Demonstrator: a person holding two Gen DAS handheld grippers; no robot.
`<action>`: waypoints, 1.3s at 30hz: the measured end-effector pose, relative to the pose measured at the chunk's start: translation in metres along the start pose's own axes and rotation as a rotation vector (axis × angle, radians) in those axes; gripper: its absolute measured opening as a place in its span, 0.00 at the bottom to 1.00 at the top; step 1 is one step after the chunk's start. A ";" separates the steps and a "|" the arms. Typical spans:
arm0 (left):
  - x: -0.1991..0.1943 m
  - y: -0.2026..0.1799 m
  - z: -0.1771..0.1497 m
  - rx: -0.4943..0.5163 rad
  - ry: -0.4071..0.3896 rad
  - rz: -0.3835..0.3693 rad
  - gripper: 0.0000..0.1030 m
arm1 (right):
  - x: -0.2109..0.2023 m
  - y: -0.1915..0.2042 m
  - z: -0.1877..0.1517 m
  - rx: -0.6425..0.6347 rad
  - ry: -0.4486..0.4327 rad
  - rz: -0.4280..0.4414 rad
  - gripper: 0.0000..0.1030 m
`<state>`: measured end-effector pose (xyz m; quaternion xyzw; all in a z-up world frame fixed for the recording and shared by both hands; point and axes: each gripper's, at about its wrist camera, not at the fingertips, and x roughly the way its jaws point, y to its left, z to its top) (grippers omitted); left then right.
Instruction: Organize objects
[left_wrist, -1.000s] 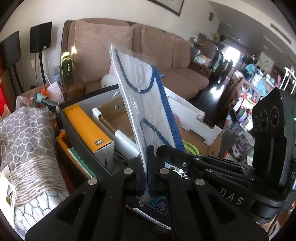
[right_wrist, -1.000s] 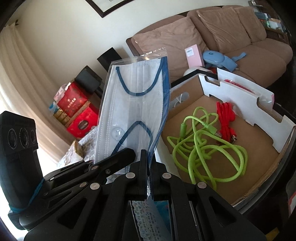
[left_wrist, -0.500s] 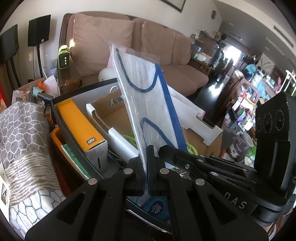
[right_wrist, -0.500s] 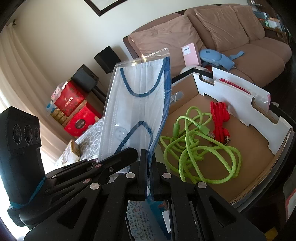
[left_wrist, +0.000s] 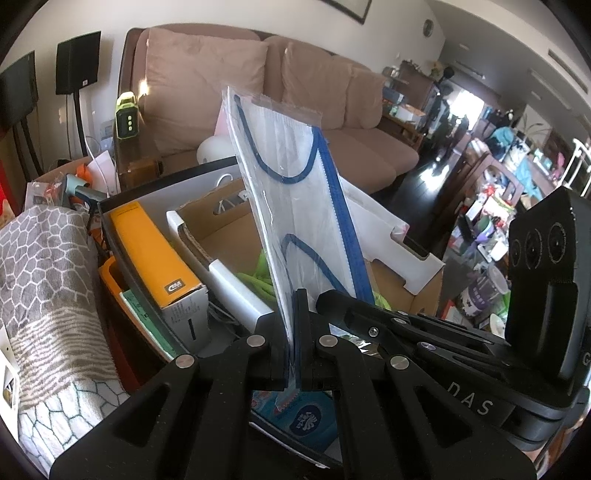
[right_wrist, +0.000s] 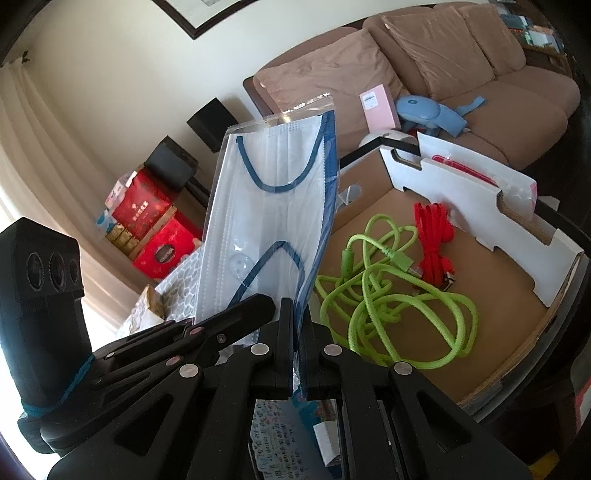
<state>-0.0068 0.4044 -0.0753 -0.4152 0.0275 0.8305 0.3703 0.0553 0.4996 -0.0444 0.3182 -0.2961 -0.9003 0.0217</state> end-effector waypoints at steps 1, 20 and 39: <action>0.001 -0.002 0.001 0.001 0.000 -0.001 0.00 | -0.001 -0.001 0.000 0.001 -0.002 0.000 0.03; -0.005 -0.009 0.006 0.017 -0.015 -0.035 0.02 | -0.009 -0.001 0.002 -0.016 -0.039 -0.002 0.04; -0.001 -0.013 0.004 0.022 -0.012 -0.027 0.02 | -0.017 0.007 0.002 -0.095 -0.065 -0.068 0.03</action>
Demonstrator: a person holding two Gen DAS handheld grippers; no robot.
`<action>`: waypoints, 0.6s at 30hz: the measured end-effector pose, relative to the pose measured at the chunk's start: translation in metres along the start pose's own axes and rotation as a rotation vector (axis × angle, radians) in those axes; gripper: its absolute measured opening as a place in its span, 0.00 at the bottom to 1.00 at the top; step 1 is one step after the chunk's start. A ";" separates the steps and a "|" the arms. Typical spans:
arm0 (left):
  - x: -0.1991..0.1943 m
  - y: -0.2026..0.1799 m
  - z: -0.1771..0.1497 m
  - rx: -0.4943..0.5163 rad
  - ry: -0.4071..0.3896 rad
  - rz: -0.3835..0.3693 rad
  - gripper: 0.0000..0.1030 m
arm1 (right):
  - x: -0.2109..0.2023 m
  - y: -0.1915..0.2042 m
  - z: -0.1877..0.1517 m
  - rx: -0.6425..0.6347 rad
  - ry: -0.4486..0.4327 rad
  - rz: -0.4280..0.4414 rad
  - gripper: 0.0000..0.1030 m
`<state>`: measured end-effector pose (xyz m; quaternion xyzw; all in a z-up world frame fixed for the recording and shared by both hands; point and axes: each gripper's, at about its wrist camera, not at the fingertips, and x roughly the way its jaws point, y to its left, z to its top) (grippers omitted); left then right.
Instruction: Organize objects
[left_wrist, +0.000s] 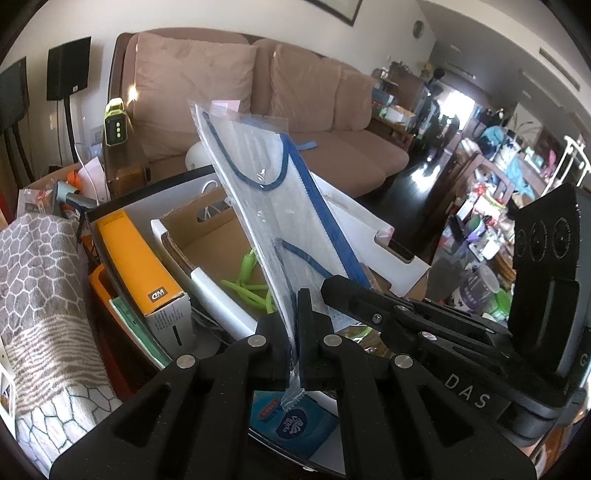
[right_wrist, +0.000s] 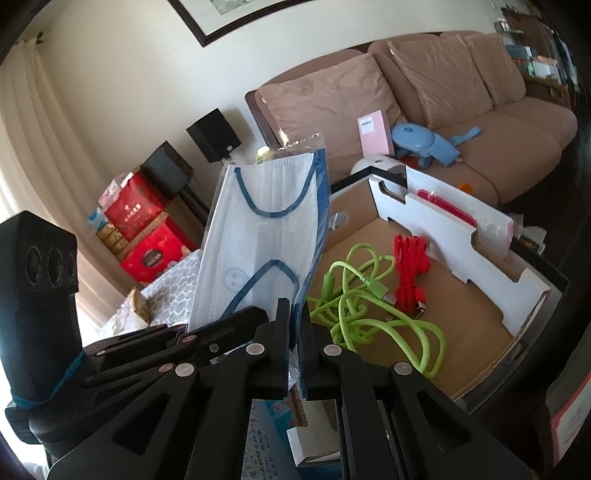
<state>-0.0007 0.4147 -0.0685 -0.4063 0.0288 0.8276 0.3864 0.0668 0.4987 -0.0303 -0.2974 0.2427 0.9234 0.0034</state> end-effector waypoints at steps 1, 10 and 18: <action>0.000 -0.001 0.000 0.007 -0.002 0.005 0.02 | 0.000 0.000 0.000 -0.005 -0.002 -0.005 0.03; -0.001 -0.006 0.000 0.023 -0.007 0.008 0.02 | -0.002 0.000 0.001 -0.043 -0.011 -0.023 0.03; -0.002 -0.012 0.000 0.043 -0.017 0.022 0.02 | -0.003 0.000 0.002 -0.052 -0.016 -0.021 0.03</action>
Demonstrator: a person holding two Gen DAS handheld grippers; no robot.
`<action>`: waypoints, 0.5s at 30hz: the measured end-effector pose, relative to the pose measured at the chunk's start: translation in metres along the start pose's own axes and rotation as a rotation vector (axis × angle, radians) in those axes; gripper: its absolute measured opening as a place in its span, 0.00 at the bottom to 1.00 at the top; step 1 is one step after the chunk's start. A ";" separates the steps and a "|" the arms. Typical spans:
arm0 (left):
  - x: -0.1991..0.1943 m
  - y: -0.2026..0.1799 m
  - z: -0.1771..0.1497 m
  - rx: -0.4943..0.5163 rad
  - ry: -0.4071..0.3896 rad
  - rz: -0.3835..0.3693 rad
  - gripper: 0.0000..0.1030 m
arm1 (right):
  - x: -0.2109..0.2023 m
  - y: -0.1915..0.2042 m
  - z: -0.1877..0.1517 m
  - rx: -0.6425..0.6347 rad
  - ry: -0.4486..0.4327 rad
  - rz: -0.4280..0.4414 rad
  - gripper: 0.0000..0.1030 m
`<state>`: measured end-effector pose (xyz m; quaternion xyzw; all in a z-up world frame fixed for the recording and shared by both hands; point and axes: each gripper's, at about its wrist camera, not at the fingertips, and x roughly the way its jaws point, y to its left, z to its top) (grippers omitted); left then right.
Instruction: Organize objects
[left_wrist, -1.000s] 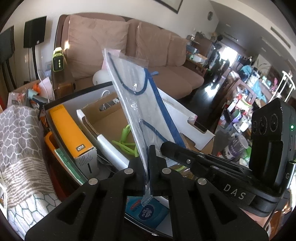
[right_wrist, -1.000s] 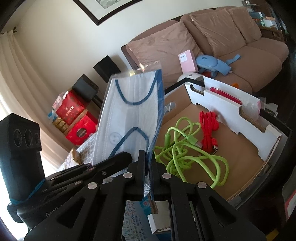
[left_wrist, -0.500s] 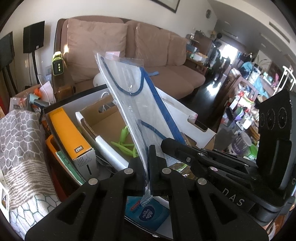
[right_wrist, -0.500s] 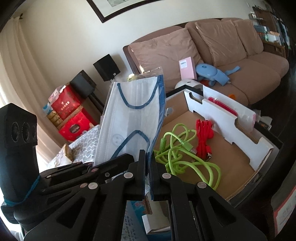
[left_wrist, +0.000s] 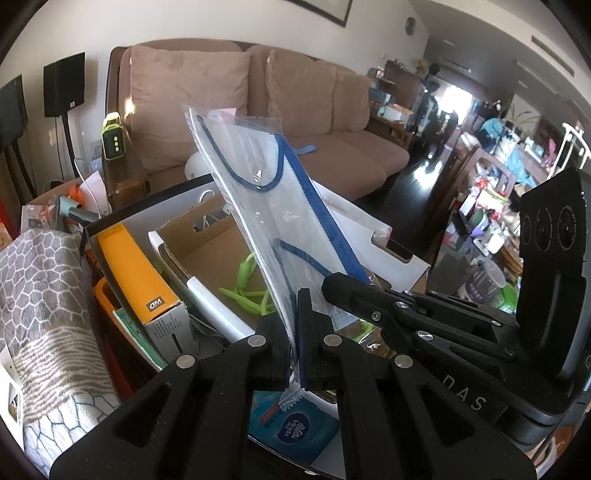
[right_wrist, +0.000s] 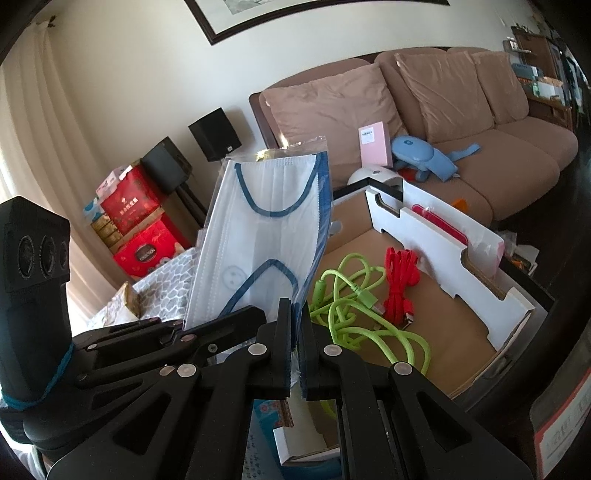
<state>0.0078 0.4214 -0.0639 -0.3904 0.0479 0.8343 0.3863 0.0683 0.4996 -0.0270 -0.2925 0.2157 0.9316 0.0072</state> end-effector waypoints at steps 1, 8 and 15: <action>0.000 0.000 0.000 0.001 -0.001 0.001 0.02 | 0.000 0.000 0.000 -0.001 0.000 0.000 0.03; 0.000 -0.002 0.001 0.017 -0.006 0.013 0.02 | -0.001 0.001 -0.001 -0.020 0.000 -0.005 0.03; 0.001 -0.005 0.001 0.039 -0.009 0.019 0.02 | -0.003 0.002 -0.001 -0.049 -0.005 -0.015 0.03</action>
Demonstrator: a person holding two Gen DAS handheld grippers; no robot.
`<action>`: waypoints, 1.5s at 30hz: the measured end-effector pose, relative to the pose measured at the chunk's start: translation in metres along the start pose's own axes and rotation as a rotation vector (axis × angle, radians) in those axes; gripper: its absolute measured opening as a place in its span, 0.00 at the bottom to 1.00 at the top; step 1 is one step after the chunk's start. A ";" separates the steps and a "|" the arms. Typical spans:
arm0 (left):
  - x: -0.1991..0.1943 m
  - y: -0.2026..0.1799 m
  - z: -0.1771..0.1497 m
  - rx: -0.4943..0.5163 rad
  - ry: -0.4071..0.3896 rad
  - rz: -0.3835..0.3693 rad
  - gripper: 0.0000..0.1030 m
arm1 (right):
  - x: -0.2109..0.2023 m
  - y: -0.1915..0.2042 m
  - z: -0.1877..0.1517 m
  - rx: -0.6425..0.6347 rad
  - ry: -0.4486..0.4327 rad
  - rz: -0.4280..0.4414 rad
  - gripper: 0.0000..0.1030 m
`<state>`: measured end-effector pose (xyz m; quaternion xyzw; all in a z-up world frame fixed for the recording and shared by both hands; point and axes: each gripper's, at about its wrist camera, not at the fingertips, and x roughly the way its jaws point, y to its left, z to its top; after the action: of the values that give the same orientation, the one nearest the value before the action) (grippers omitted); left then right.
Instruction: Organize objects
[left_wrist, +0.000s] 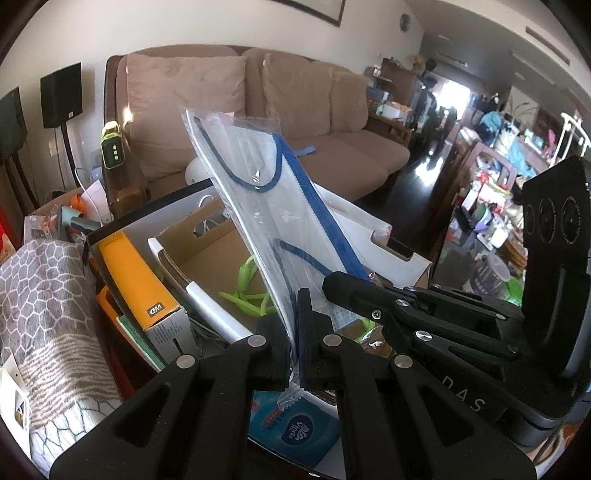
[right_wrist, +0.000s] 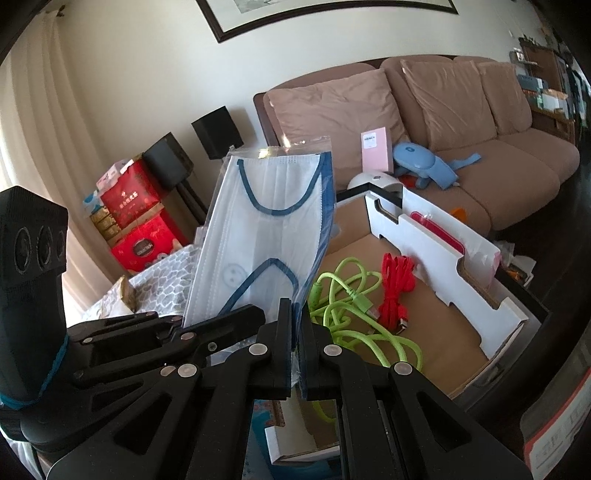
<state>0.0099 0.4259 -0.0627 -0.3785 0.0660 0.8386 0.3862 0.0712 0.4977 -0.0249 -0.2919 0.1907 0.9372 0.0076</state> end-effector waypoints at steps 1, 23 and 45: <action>0.000 0.000 0.000 0.005 -0.001 0.002 0.02 | 0.000 0.000 0.000 -0.005 0.001 -0.003 0.03; -0.001 -0.005 0.000 0.036 -0.004 0.028 0.00 | 0.000 0.004 -0.001 -0.048 -0.007 -0.025 0.03; 0.009 -0.009 0.000 0.032 0.032 0.026 0.00 | 0.002 -0.006 -0.004 -0.026 0.021 -0.029 0.03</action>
<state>0.0128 0.4377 -0.0672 -0.3848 0.0904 0.8362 0.3802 0.0723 0.5014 -0.0311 -0.3045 0.1745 0.9363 0.0153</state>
